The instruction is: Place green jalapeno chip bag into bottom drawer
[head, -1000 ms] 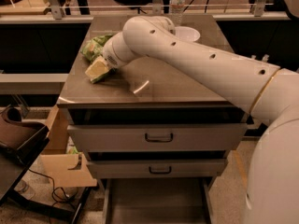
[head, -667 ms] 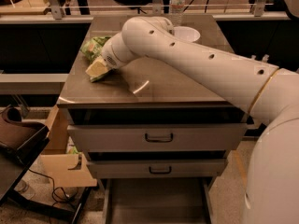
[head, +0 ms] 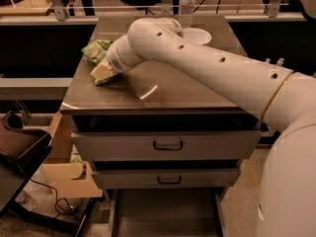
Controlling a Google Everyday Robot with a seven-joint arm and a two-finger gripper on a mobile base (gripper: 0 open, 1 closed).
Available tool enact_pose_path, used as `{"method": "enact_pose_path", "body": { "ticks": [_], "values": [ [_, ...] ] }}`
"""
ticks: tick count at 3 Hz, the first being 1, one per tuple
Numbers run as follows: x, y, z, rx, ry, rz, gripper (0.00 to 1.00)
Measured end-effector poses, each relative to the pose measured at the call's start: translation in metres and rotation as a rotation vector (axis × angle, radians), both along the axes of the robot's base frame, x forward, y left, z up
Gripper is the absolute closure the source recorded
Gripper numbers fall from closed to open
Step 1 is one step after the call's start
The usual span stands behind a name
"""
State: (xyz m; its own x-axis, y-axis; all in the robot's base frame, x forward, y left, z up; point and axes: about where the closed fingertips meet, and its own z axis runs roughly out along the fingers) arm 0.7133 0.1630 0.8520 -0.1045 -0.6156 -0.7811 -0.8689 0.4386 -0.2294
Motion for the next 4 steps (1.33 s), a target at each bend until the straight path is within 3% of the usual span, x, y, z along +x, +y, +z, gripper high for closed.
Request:
{"method": "enact_pose_path", "body": {
  "ticks": [1, 2, 3, 4],
  "values": [
    [-0.003, -0.003, 0.010, -0.010, -0.005, 0.013, 1.00],
    [-0.024, -0.026, 0.043, -0.027, -0.012, 0.036, 1.00],
    [-0.059, -0.064, 0.079, -0.029, -0.024, 0.031, 1.00],
    [-0.099, -0.111, 0.097, -0.029, -0.013, -0.022, 1.00]
  ]
}}
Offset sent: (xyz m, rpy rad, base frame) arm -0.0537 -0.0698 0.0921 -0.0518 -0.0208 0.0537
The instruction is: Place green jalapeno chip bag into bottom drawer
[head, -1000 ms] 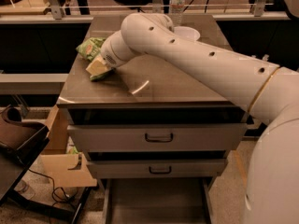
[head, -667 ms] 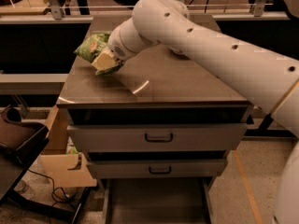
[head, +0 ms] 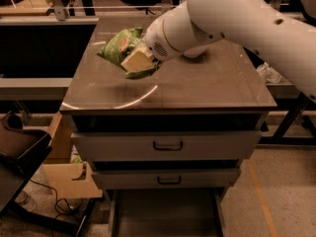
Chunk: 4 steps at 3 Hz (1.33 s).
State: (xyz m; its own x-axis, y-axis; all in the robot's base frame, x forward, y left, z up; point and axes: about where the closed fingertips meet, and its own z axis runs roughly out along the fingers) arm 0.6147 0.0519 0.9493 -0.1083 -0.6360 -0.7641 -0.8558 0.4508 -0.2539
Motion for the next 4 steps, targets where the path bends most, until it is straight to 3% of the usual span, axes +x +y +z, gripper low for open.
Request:
{"method": "enact_pose_path", "body": {
  "ticks": [2, 3, 4],
  "values": [
    [-0.095, -0.082, -0.018, 0.020, 0.076, -0.098, 1.00],
    [-0.139, -0.118, -0.043, 0.058, 0.128, -0.106, 1.00],
    [-0.184, -0.172, -0.089, 0.127, 0.215, -0.161, 1.00]
  ]
}}
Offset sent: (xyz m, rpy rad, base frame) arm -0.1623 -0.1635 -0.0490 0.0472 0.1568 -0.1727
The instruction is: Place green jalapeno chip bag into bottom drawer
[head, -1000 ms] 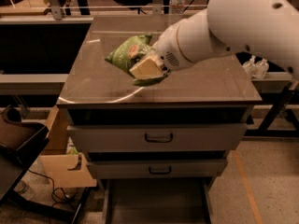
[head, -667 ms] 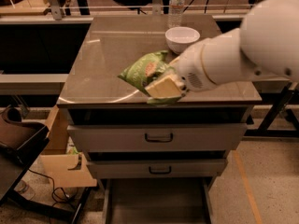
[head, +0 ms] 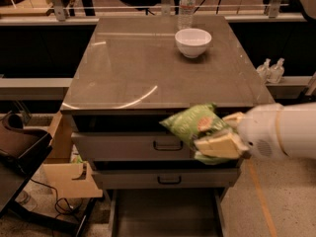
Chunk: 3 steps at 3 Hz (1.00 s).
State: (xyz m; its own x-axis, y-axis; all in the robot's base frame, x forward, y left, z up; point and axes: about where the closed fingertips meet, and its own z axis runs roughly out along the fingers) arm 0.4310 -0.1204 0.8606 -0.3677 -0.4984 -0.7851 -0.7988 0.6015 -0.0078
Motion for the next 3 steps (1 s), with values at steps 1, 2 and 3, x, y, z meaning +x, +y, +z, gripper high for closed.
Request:
{"method": "enact_pose_path", "body": {
  "ticks": [1, 2, 3],
  "values": [
    [-0.027, -0.033, -0.058, 0.045, 0.104, -0.030, 1.00],
    [-0.043, -0.051, -0.127, 0.084, 0.218, -0.059, 1.00],
    [-0.032, -0.049, -0.190, 0.095, 0.306, -0.075, 1.00]
  ]
}}
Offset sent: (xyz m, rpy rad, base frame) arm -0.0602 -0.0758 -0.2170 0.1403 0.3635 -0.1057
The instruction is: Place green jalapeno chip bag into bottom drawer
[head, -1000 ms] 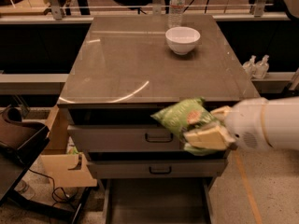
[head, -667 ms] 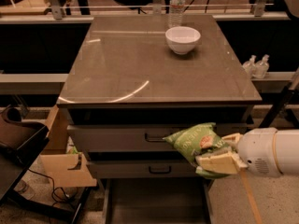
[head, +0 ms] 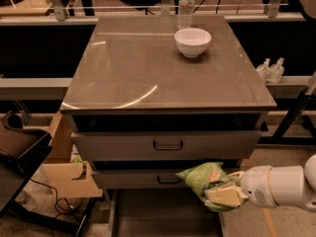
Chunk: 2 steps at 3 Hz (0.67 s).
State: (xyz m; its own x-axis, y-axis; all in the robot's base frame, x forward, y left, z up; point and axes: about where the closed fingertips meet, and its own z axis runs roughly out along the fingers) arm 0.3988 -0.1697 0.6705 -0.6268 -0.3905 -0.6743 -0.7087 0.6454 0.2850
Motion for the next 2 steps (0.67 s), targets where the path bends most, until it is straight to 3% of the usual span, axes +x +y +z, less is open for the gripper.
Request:
{"method": "enact_pose_path", "body": {
  "ticks": [1, 2],
  "values": [
    [0.000, 0.000, 0.000, 0.000, 0.000, 0.000, 1.00],
    [0.007, -0.013, -0.033, 0.036, 0.047, -0.036, 1.00]
  ]
}}
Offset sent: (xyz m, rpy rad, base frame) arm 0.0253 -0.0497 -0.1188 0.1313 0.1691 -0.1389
